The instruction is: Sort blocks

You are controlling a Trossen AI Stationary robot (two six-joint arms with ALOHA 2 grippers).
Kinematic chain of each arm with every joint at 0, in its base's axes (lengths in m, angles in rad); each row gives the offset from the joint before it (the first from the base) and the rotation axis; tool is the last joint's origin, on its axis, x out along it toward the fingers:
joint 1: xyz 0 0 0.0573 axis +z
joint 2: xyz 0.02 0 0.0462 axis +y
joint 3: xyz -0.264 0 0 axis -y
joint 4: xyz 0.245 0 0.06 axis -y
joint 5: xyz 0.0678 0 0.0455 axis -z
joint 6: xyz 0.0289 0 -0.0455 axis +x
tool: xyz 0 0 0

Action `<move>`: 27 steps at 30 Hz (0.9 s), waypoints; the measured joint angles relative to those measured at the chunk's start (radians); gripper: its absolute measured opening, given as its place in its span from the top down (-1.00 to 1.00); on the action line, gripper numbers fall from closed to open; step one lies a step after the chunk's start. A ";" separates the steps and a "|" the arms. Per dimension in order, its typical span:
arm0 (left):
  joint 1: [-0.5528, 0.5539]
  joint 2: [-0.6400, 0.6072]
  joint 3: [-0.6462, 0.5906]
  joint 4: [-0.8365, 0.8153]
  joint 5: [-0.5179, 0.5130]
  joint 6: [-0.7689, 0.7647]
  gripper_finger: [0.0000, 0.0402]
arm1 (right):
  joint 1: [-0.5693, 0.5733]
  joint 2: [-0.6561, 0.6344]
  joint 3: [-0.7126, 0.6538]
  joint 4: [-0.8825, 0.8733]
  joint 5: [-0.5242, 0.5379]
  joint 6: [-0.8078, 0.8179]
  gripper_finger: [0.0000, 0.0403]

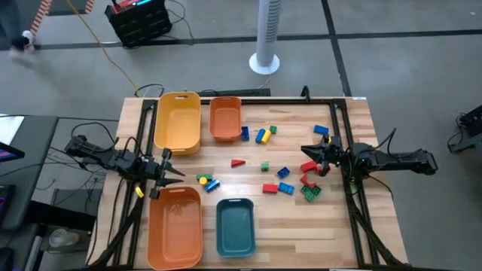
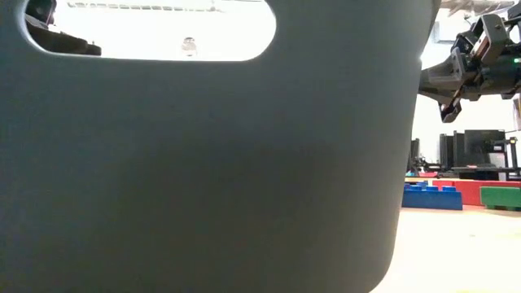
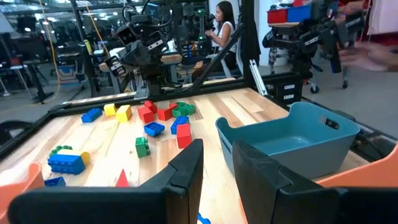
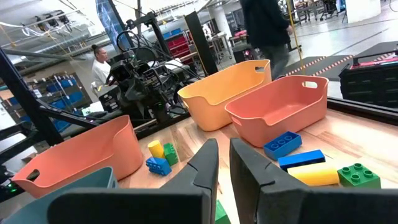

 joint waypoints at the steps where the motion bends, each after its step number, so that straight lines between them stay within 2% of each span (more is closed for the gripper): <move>1: 0.000 0.000 0.000 0.009 0.000 -0.049 0.60 | 0.000 0.000 0.000 0.000 0.000 0.000 0.73; 5: 0.000 0.000 -0.004 0.059 0.002 -0.229 0.60 | -0.015 0.000 0.000 0.003 0.006 0.000 0.73; 17: 0.000 0.000 -0.005 0.102 -0.029 -0.431 0.60 | -0.035 0.000 0.000 0.058 0.020 0.049 0.73; 21: 0.000 0.000 -0.003 0.111 -0.085 -0.508 0.60 | -0.042 0.000 0.002 0.076 0.019 0.057 0.73; 27: 0.001 0.030 0.004 0.111 -0.129 -0.470 0.60 | -0.005 0.011 0.035 0.138 -0.127 0.020 0.73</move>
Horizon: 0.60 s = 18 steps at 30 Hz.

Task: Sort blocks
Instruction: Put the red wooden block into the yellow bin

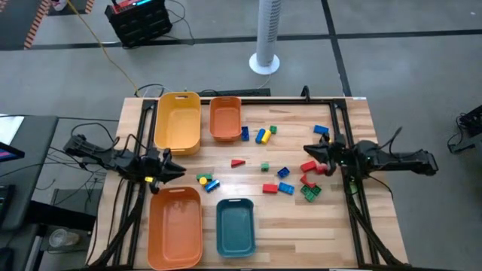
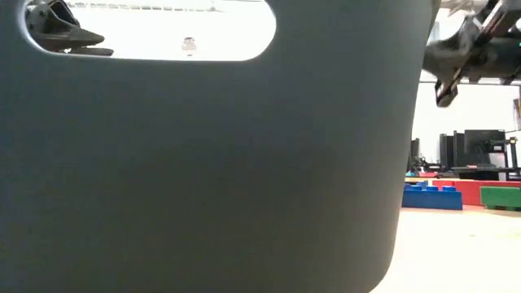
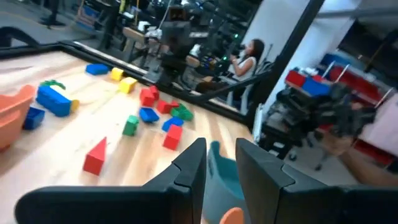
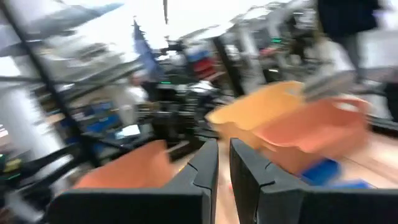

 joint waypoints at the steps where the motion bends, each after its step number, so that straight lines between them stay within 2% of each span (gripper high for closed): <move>1: 0.000 0.010 0.000 0.001 -0.005 0.012 0.60 | 0.017 0.011 0.017 0.000 -0.011 -0.016 0.73; 6: 0.000 0.077 0.030 0.002 -0.020 0.045 0.60 | 0.130 0.123 0.117 0.007 -0.003 -0.105 0.73; 10: 0.001 0.124 0.071 -0.002 -0.091 0.100 0.60 | 0.219 0.280 0.149 0.045 0.030 -0.097 0.73; 14: 0.001 0.211 0.154 -0.024 -0.102 0.116 0.60 | 0.286 0.493 0.193 0.105 0.151 -0.099 0.73; 18: 0.035 0.361 0.305 -0.167 -0.141 0.086 0.61 | 0.282 0.683 0.278 0.139 0.233 -0.098 0.73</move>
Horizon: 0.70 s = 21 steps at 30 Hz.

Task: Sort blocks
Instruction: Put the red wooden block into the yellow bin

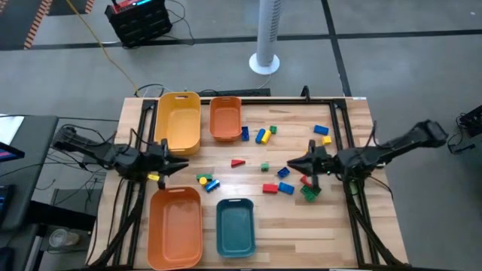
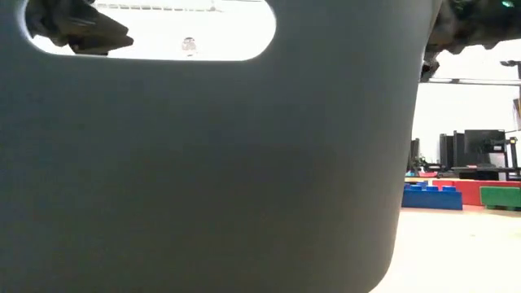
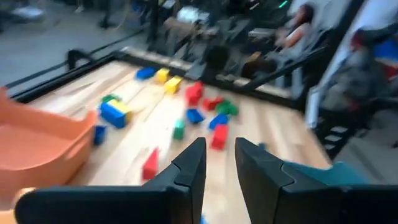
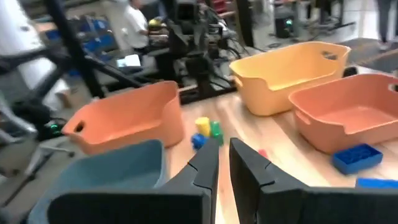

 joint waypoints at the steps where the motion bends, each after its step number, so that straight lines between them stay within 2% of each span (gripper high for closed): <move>1: 0.017 0.048 0.047 -0.053 0.001 -0.005 0.62 | -0.009 0.041 0.021 0.025 0.018 0.000 0.73; 6: 0.130 0.324 0.308 -0.304 0.073 0.019 0.70 | -0.081 0.216 0.095 0.033 0.044 -0.063 0.73; 12: 0.294 0.617 0.532 -0.410 0.279 0.193 0.69 | -0.139 0.336 0.098 0.079 0.009 -0.068 0.66; 18: 0.451 0.858 0.633 -0.422 0.483 0.315 0.46 | -0.118 0.319 0.098 0.062 0.002 -0.069 0.47; 21: 0.499 0.969 0.672 -0.414 0.543 0.344 0.30 | -0.115 0.305 0.098 0.022 0.013 -0.090 0.34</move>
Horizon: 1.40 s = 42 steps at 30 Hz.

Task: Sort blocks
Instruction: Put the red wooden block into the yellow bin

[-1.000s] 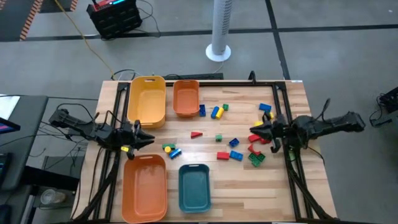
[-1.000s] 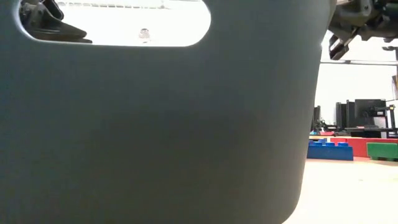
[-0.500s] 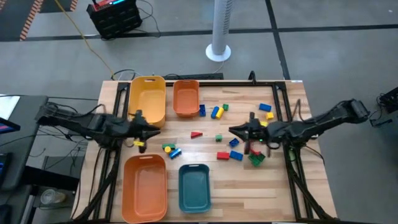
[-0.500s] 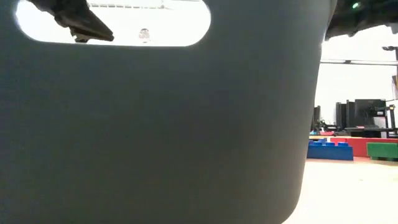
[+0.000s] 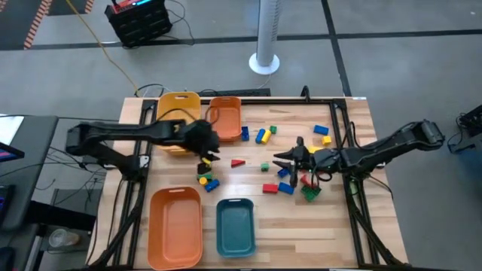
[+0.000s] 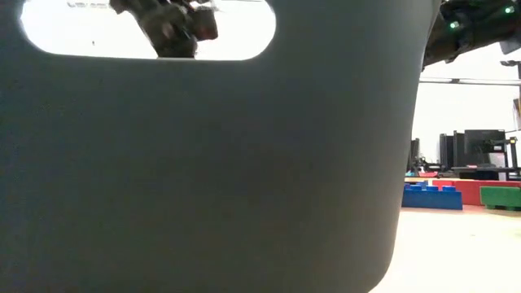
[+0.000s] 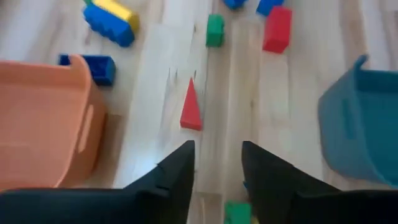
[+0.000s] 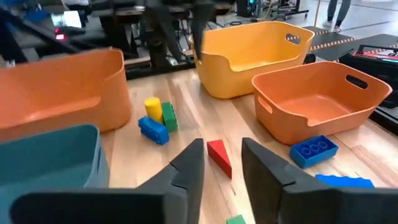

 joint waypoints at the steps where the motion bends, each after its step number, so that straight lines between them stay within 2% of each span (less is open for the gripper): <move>1: 0.011 0.038 0.014 0.004 0.002 0.005 0.25 | -0.006 -0.006 0.000 -0.028 0.001 -0.005 0.29; 6: 0.041 0.195 0.081 0.021 -0.001 0.057 0.08 | -0.048 -0.017 -0.001 -0.087 0.009 -0.013 0.08; 10: 0.032 0.268 0.135 0.028 -0.006 0.094 0.03 | -0.017 -0.019 -0.001 -0.045 0.012 -0.015 -0.01; 17: 0.010 0.289 0.136 0.124 -0.024 0.126 0.03 | 0.101 -0.017 -0.064 0.063 0.221 0.022 0.00; 22: 0.010 0.289 0.137 0.168 -0.082 0.159 0.03 | 0.111 -0.018 -0.069 0.091 0.238 0.017 -0.01; 26: 0.012 0.307 0.183 0.156 -0.099 0.173 0.03 | 0.110 -0.018 -0.069 0.056 0.239 -0.009 -0.03; 31: 0.024 0.382 0.291 0.076 -0.100 0.223 0.03 | 0.102 -0.033 -0.069 -0.002 0.240 -0.022 -0.03; 42: 0.013 0.680 0.573 -0.227 -0.098 0.274 0.03 | 0.100 -0.059 -0.070 -0.064 0.242 -0.014 -0.03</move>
